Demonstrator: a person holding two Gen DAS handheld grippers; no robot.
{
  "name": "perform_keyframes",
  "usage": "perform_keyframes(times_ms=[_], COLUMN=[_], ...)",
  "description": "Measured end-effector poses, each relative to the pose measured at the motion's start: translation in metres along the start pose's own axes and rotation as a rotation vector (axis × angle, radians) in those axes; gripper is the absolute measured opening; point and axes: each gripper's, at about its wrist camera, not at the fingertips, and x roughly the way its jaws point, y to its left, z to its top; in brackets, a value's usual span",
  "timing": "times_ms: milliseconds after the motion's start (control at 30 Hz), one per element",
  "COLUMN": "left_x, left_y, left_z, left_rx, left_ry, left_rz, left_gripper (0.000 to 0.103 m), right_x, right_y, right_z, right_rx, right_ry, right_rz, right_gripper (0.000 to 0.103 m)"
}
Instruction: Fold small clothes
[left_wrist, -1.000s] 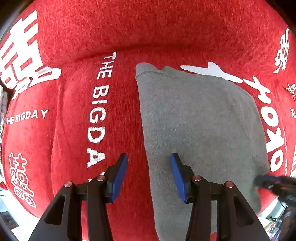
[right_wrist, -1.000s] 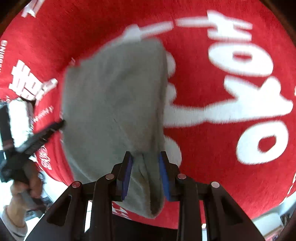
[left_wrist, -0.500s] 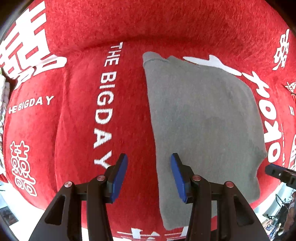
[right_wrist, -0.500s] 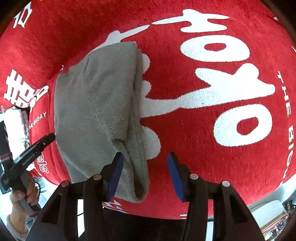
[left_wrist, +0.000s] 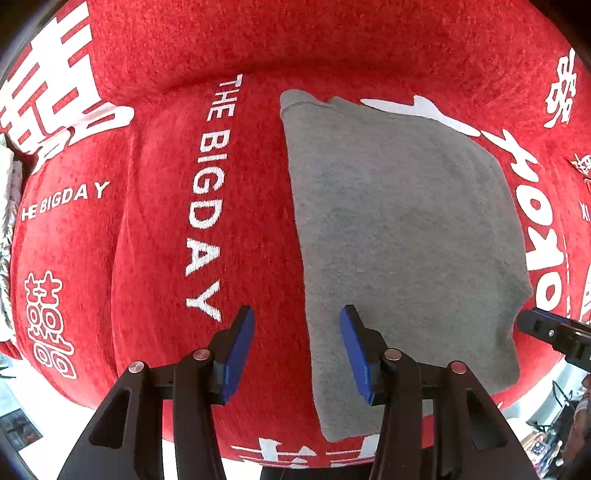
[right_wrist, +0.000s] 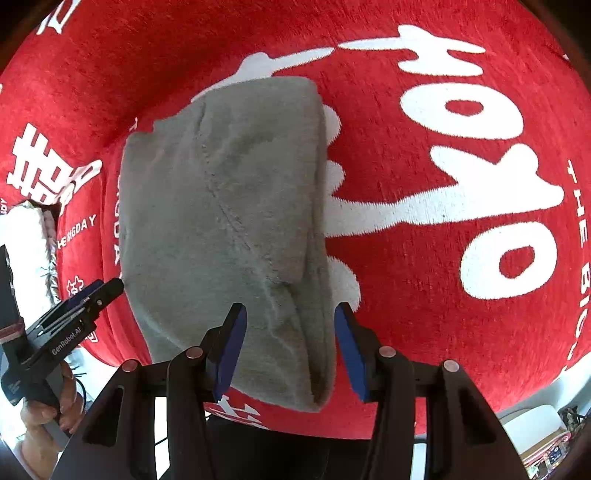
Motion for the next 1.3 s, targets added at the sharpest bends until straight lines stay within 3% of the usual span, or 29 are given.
perform_keyframes(times_ms=[67,100,133,167,267,400,467,533,633,900,1300], left_x=[0.000,0.000,0.001,-0.001,-0.008,-0.017,-0.022,-0.028,-0.034,-0.034,-0.036], left_y=[-0.002,-0.002,-0.003,-0.003,-0.007,-0.008,-0.007,-0.005,-0.005,-0.008,-0.013], left_z=[0.001,0.002,0.002,0.002,0.001,0.002,0.002,0.003,0.005,0.006,0.005], left_rx=[0.005,0.002,-0.001,-0.005,0.017,0.008,-0.008,-0.034,-0.052,-0.049,-0.033], left_ry=[0.007,0.016,0.021,0.007,-0.023,-0.045,-0.061,-0.065,-0.066,-0.044,-0.050], left_rz=[-0.003,-0.004,0.001,0.007,0.038,0.057,0.067,0.062,0.026,0.032,0.051], left_gripper=[0.051,0.059,0.082,0.090,0.091,0.091,0.092,0.103,0.103,0.103,0.103], right_x=[-0.003,-0.004,-0.005,-0.006,-0.009,-0.019,-0.026,-0.033,-0.040,-0.048,-0.043], right_y=[0.002,0.003,0.005,0.007,0.014,0.025,0.031,0.037,0.043,0.054,0.053], right_z=[0.002,0.003,0.004,0.005,0.007,0.008,0.008,0.007,0.006,0.004,0.003], right_rx=[0.000,-0.001,-0.003,-0.006,-0.016,-0.041,-0.057,-0.075,-0.087,-0.129,-0.114], right_ry=[-0.010,-0.013,-0.014,-0.016,-0.028,-0.058,-0.078,-0.100,-0.125,-0.198,-0.172], right_rz=[0.003,0.003,-0.001,-0.007,-0.024,-0.075,-0.107,-0.152,-0.209,-0.300,-0.286], right_gripper=[0.054,0.055,0.055,0.055,0.059,0.078,0.082,0.086,0.087,0.087,0.087])
